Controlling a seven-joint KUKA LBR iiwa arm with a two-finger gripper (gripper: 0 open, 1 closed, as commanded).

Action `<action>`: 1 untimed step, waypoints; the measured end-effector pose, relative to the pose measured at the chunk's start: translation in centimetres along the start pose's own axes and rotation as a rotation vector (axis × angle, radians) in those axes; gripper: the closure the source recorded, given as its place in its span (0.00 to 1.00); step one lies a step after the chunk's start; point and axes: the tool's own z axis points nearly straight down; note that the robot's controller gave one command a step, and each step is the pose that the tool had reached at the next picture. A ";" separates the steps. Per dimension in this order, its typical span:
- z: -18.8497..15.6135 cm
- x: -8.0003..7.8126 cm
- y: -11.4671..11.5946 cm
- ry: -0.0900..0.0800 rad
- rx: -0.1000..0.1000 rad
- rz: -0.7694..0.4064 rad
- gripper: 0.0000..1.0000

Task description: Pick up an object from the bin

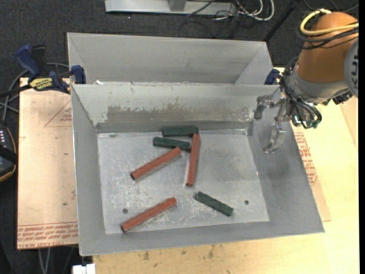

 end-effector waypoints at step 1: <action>8.8 8.6 5.2 0.007 -0.004 -0.081 0.00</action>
Offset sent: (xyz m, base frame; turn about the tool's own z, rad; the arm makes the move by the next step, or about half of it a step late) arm -0.0824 0.0492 -0.0820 -0.0800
